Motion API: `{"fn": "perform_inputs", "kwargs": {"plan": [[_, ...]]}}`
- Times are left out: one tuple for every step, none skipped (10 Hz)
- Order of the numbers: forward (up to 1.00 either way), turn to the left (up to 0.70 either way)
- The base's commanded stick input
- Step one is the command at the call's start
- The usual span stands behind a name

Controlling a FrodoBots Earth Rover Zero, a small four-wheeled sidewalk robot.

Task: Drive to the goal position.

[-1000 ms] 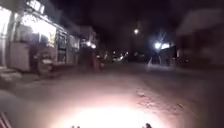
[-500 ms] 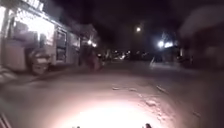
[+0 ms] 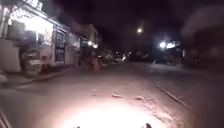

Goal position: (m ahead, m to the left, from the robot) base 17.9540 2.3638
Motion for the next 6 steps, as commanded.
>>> {"fn": "perform_inputs", "kwargs": {"plan": [[0.7, 0.0], [0.7, -0.35], [0.7, -0.35], [0.7, -0.16], [0.7, 0.0], [0.7, 0.0]]}}
